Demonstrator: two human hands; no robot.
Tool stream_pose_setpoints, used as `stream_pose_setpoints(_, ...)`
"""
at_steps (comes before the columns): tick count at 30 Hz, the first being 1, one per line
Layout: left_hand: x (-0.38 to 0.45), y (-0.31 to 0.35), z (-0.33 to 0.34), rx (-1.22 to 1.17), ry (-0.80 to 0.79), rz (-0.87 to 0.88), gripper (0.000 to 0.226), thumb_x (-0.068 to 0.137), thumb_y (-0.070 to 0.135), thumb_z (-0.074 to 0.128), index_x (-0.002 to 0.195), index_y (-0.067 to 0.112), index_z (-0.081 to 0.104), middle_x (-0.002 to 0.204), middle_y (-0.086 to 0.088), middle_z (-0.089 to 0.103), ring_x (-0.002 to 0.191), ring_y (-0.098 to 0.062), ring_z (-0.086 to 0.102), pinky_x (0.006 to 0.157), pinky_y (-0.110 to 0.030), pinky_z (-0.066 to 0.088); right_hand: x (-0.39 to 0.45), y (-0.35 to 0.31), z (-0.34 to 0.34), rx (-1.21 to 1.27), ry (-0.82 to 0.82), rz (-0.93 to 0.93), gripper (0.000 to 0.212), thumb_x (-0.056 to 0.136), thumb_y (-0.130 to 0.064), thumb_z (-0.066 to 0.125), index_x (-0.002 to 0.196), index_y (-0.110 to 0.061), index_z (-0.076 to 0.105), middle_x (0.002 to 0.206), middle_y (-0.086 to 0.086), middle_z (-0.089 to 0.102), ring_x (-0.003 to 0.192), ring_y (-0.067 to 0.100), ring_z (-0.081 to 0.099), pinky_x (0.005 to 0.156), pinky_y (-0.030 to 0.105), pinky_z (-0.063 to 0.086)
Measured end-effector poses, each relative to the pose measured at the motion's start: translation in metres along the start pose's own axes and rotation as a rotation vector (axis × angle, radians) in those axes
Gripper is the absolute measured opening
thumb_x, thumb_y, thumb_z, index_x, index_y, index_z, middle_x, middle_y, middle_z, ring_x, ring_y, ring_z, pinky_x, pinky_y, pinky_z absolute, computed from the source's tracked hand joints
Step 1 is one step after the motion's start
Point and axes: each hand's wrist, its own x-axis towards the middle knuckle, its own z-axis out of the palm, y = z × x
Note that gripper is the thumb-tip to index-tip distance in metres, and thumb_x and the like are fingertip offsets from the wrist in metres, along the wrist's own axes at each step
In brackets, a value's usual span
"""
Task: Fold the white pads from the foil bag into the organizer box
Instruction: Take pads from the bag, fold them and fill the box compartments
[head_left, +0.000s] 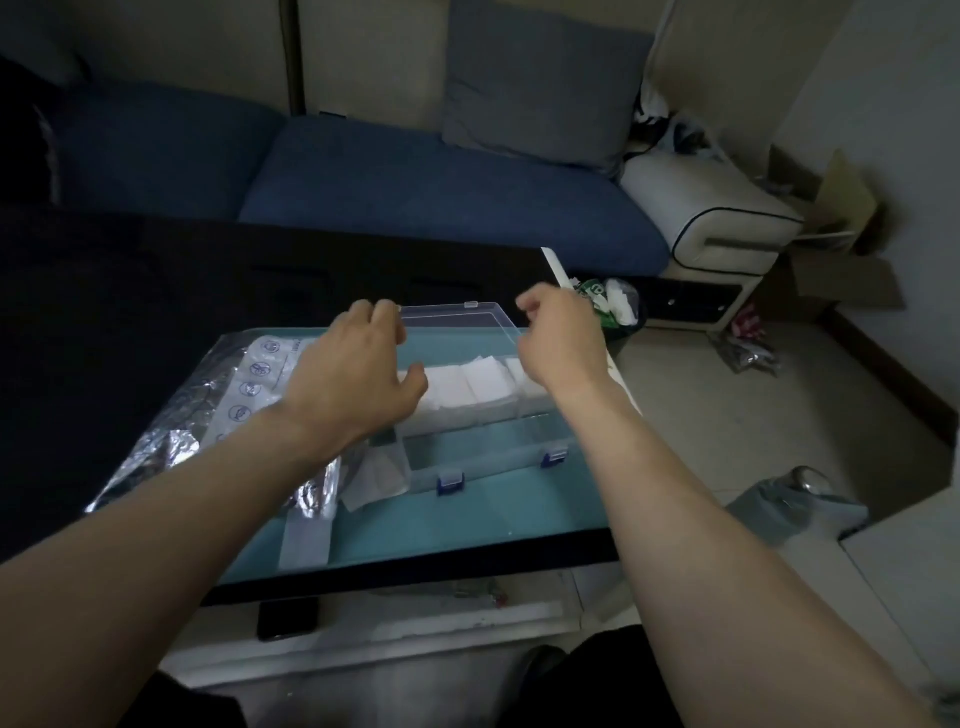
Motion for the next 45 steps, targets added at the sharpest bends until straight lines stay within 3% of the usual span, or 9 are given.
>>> stream_pose_setpoints(2,-0.003,-0.01,-0.005,0.078,-0.088,-0.111,0.051,0.083,0.04,0.066,0.117,0.008,0.048,0.112,-0.013,0.049,0.106,-0.031,0.052,0.086,-0.044,0.047,-0.009,-0.02,-0.006,0.228,-0.004,-0.063,0.023,0.093,-0.004,0.06,0.11,-0.016,0.07,0.101,-0.004,0.069,0.084,0.006,0.063,0.07,0.01,0.043)
stream_pose_setpoints(5,-0.007,-0.039,-0.007,0.219,-0.225,-0.195,0.048,0.081,0.04,0.068,0.111,0.008,0.05,0.115,-0.018,0.054,0.11,-0.036,0.053,0.088,-0.044,0.046,-0.037,-0.056,-0.003,0.411,-0.395,-0.149,0.013,0.09,-0.013,0.072,0.103,-0.016,0.07,0.087,-0.01,0.066,0.075,0.001,0.062,0.071,0.016,0.049)
stream_pose_setpoints(9,-0.011,-0.062,-0.01,0.212,-0.302,-0.228,0.013,0.083,0.019,0.06,0.077,0.012,0.051,0.103,-0.018,0.062,0.089,-0.029,0.056,0.069,-0.032,0.042,-0.066,-0.073,0.022,0.088,-0.624,-0.301,0.048,0.077,-0.023,0.085,0.119,-0.015,0.065,0.118,0.001,0.06,0.102,0.014,0.057,0.08,0.022,0.04)
stream_pose_setpoints(17,-0.012,-0.079,-0.018,0.087,-0.374,-0.141,0.023,0.097,0.02,0.055,0.074,0.017,0.051,0.082,-0.003,0.052,0.076,-0.021,0.051,0.067,-0.029,0.034,-0.07,-0.083,0.063,-0.092,-0.553,-0.47,0.055,0.091,-0.032,0.066,0.14,-0.013,0.05,0.142,0.007,0.053,0.131,0.027,0.042,0.105,0.043,0.034)
stream_pose_setpoints(25,-0.02,-0.081,-0.023,-0.333,-0.281,-0.344,0.033,0.099,0.031,0.052,0.083,0.006,0.066,0.079,-0.011,0.064,0.072,-0.022,0.06,0.064,-0.032,0.046,-0.071,-0.101,0.093,-0.016,-0.443,-0.442,0.025,0.099,-0.042,0.055,0.097,-0.019,0.064,0.095,0.001,0.071,0.093,0.024,0.062,0.093,0.043,0.036)
stream_pose_setpoints(30,-0.021,-0.084,-0.027,-0.413,-0.117,-0.444,0.033,0.101,0.027,0.046,0.079,0.007,0.058,0.067,-0.006,0.054,0.059,-0.018,0.049,0.054,-0.029,0.039,-0.064,-0.104,0.095,0.024,-0.385,-0.438,0.038,0.098,-0.031,0.059,0.062,-0.019,0.056,0.059,-0.005,0.05,0.058,0.016,0.048,0.066,0.033,0.035)
stream_pose_setpoints(33,-0.02,-0.091,-0.031,-0.438,-0.098,-0.494,0.031,0.102,0.025,0.043,0.085,0.006,0.059,0.066,-0.006,0.053,0.056,-0.021,0.05,0.051,-0.034,0.043,-0.063,-0.106,0.096,-0.069,-0.432,-0.487,0.021,0.095,-0.03,0.061,0.091,-0.013,0.074,0.096,0.008,0.066,0.089,0.026,0.06,0.08,0.039,0.046)
stream_pose_setpoints(37,-0.022,-0.096,-0.033,-0.439,-0.141,-0.587,0.028,0.105,0.026,0.039,0.096,0.007,0.057,0.065,-0.004,0.048,0.049,-0.014,0.041,0.043,-0.025,0.033,-0.059,-0.11,0.095,-0.06,-0.573,-0.435,0.046,0.086,-0.037,0.074,0.126,-0.018,0.061,0.125,0.006,0.064,0.114,0.028,0.059,0.097,0.039,0.049)
stream_pose_setpoints(45,-0.024,-0.098,-0.032,-0.414,-0.056,-0.611,0.032,0.102,0.024,0.045,0.088,0.0,0.062,0.064,-0.004,0.053,0.051,-0.015,0.046,0.043,-0.024,0.036,-0.058,-0.11,0.099,0.114,-0.493,-0.341,0.028,0.084,-0.024,0.078,0.065,-0.024,0.057,0.068,-0.004,0.06,0.065,0.016,0.057,0.057,0.029,0.037)
